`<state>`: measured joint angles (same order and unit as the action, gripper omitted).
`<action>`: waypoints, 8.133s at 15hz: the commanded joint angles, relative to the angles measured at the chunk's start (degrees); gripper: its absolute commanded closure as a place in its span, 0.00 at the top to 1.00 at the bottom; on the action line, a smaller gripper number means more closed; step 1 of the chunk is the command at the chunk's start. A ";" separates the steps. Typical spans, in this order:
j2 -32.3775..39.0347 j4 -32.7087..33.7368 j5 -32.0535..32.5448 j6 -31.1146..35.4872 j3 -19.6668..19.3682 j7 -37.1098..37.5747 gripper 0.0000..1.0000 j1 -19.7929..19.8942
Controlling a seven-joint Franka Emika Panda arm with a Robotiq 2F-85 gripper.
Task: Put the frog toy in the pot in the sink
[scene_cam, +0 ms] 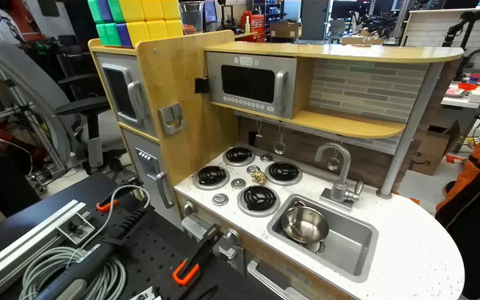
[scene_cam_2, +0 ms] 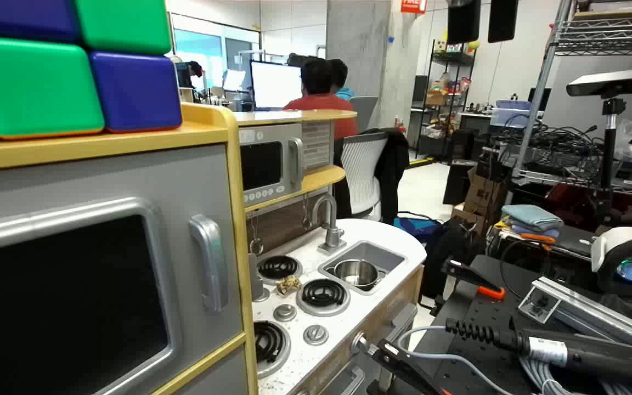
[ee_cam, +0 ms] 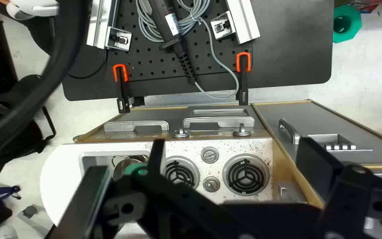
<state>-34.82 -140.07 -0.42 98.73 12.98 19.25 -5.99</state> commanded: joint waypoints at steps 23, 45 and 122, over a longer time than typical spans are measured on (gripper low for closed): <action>1.43 -1.63 0.59 7.24 0.65 3.21 1.00 1.23; 44.23 11.46 13.74 38.87 -10.55 16.23 1.00 4.59; 89.07 47.48 -8.94 45.17 -19.57 11.37 0.03 0.33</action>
<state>61.99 -85.04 -8.28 145.99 -6.83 32.18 -6.79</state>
